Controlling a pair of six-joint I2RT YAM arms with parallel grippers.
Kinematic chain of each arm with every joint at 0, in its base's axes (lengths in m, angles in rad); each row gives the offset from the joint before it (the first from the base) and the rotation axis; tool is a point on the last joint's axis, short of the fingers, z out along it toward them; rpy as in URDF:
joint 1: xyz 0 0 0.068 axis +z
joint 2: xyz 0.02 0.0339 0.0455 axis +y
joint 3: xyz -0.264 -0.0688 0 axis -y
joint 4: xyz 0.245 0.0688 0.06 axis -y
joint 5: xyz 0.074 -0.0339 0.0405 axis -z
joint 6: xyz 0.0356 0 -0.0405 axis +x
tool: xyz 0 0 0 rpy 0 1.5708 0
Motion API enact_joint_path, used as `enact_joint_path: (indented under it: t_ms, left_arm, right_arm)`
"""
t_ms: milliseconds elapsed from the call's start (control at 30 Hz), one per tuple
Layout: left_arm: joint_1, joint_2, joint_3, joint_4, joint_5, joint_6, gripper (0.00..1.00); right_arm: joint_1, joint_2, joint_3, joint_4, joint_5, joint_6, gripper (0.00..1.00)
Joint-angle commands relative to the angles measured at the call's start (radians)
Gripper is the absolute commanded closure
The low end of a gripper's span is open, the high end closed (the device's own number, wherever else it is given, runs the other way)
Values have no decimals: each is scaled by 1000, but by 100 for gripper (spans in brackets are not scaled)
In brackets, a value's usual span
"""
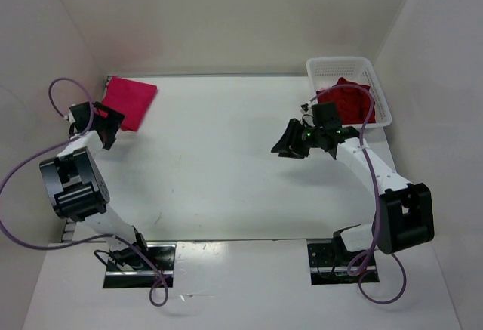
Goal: Fold and stack the t-shirts
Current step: Put the neatly folded tshirt into the corner of the board with the left arm
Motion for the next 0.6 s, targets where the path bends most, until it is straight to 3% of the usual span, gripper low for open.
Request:
enact_joint_path:
  t_ms: [0, 167, 300, 400, 500, 567]
  left_arm:
    - [7, -152, -77, 30, -46, -22, 0]
    - [-10, -335, -128, -20, 0, 44, 0]
    - [-132, -423, -71, -136, 20, 145, 0]
    - [-324, -459, -15, -246, -55, 255, 0]
    - [-480, -460, -5, -304, -16, 279, 0]
    - [-574, -460, -36, -294, 124, 279, 0]
  right_arm:
    - [-2, -9, 15, 33, 70, -25, 56]
    - [-2, 37, 102, 33, 153, 0, 69]
    - [-2, 37, 195, 24, 231, 0, 84]
    - [-30, 37, 312, -17, 375, -12, 95]
    - [-123, 69, 398, -66, 514, -3, 98]
    - [-174, 100, 430, -123, 630, -3, 84]
